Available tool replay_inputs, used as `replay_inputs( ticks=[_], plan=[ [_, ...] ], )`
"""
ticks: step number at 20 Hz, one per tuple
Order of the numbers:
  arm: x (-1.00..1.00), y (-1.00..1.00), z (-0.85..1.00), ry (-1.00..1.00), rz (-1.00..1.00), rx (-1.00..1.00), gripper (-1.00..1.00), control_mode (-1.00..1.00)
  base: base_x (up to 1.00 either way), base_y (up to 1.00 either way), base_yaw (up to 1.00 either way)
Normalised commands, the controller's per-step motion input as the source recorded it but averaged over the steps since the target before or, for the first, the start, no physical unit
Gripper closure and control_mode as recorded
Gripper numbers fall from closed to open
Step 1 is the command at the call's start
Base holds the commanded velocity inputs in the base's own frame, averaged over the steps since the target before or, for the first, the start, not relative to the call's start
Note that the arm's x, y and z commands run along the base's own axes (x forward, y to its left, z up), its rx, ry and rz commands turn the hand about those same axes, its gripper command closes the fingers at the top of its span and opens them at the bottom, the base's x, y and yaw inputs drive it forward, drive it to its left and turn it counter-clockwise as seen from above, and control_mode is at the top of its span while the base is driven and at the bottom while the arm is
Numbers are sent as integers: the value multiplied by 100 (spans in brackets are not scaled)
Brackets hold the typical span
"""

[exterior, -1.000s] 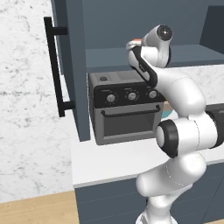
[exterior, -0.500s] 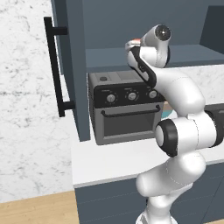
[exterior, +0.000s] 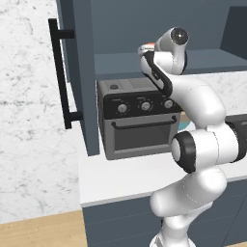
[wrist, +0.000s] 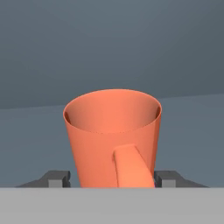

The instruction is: Gather all objects into one cabinet and sort the glasses and bowls to opposite sides.

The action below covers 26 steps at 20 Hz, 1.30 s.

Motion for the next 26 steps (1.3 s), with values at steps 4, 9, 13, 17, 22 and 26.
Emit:
replay_inputs(
  ticks=[4, 9, 13, 17, 22, 26],
  plan=[
    [0, 0, 0, 0, 0, 0, 100, -100, 0, 0, 0],
    [0, 0, 0, 0, 0, 0, 100, -100, 0, 0, 0],
    [0, 0, 0, 0, 0, 0, 100, -100, 0, 0, 0],
    [0, 0, 0, 0, 0, 0, 100, -100, 0, 0, 0],
    [-41, 0, 7, -7, 0, 0, 100, -100, 0, 0, 0],
    [-90, -13, 22, -7, 3, 0, 100, -100, 0, 0, 0]
  ],
)
